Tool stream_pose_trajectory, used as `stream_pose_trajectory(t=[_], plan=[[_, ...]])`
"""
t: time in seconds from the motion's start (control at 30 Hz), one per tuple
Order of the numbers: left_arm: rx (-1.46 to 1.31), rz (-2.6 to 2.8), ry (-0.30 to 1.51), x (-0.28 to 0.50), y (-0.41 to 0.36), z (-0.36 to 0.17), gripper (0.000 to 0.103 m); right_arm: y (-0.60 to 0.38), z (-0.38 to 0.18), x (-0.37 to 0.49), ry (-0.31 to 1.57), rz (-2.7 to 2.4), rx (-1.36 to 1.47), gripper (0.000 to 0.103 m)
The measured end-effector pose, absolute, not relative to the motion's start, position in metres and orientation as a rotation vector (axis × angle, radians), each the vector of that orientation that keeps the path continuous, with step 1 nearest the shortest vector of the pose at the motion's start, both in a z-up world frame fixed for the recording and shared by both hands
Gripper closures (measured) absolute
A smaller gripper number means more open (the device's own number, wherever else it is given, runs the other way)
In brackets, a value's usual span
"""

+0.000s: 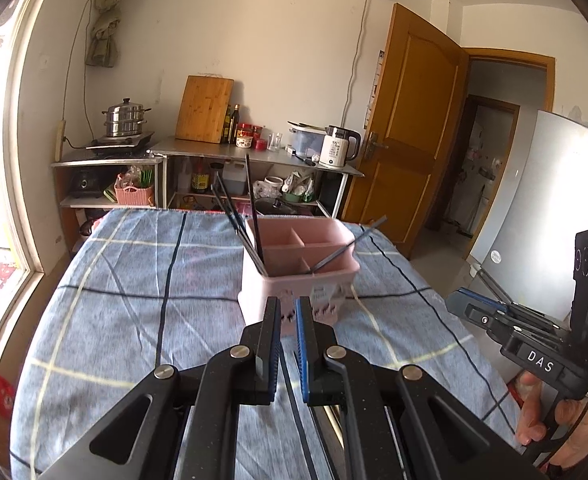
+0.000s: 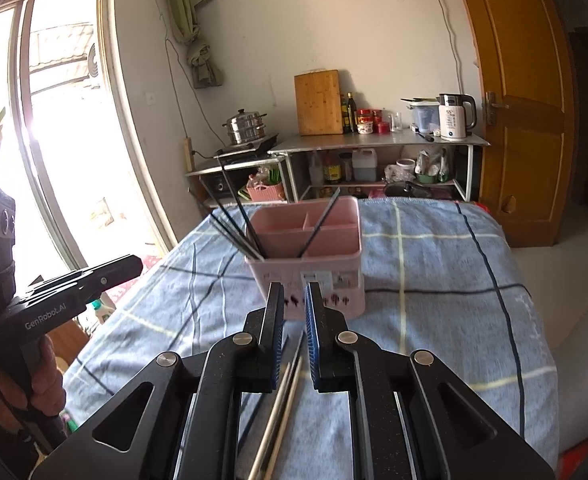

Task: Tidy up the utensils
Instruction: 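Move both open tools back down to the chopstick row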

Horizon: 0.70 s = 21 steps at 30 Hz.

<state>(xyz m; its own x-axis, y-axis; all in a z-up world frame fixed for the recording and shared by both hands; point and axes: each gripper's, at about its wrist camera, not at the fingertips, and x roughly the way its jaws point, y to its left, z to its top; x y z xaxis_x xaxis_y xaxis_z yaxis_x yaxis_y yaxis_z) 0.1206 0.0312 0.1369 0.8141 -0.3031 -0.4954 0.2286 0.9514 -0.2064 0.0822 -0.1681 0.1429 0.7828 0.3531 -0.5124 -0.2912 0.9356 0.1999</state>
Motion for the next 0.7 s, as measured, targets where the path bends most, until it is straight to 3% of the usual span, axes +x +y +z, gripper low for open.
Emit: stream_pose_trajectory(t=[0.4,0.53,0.7], plan=[[-0.118,-0.305,0.583,0.081,0.017,0.097,0.096,-0.175,0.106,0.049,0.632,0.339,0.113,0.091],[-0.121,-0.316,0.599,0.076,0.013,0.087,0.086,-0.177,0.098,0.045,0.65,0.338,0.123,0.091],[-0.116,-0.323,0.637,0.079,0.007,0.072,0.086,-0.176,0.086,0.046,0.676,0.337,0.128,0.091]])
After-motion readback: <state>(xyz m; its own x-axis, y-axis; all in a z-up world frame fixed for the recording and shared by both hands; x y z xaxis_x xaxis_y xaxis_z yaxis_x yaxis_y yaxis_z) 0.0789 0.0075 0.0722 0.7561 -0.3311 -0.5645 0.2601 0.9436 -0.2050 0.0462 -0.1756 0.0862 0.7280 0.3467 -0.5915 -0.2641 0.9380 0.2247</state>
